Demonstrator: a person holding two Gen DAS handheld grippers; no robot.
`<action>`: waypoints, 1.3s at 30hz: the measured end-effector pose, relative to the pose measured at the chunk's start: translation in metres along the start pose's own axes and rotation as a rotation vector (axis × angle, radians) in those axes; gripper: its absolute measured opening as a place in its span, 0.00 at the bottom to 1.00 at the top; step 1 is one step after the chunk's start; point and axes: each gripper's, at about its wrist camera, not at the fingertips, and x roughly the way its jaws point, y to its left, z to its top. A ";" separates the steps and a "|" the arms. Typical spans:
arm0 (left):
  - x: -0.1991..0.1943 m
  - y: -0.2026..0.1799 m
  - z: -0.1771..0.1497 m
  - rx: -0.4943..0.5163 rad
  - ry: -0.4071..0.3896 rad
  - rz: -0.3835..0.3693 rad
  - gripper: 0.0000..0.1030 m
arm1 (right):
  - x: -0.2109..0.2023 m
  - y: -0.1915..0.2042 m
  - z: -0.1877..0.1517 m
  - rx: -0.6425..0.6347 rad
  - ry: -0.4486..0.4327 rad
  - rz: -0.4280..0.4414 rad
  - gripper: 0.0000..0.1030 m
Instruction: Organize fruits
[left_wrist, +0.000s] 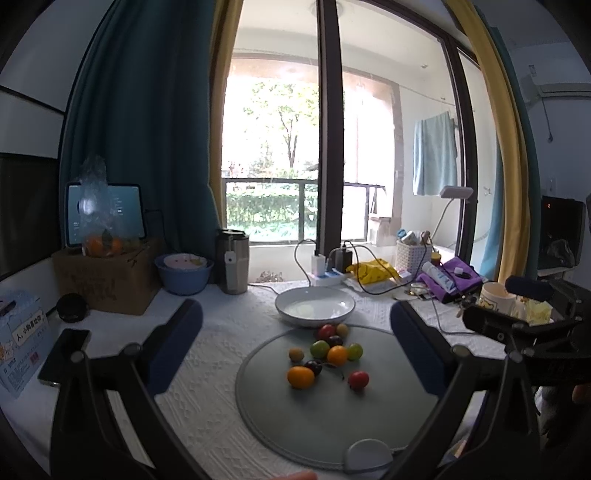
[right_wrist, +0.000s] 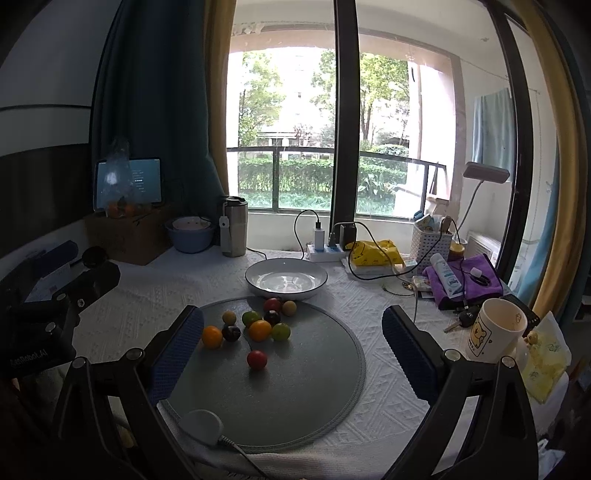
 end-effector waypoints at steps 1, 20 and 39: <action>0.000 0.000 0.000 0.000 0.000 0.000 1.00 | 0.000 0.000 0.000 -0.001 0.000 0.001 0.96; -0.002 0.001 -0.001 -0.003 0.001 0.001 1.00 | -0.001 0.004 0.001 -0.009 0.004 0.005 0.96; -0.003 -0.001 -0.003 -0.005 0.004 -0.008 1.00 | 0.001 0.004 0.002 -0.007 0.005 0.001 0.96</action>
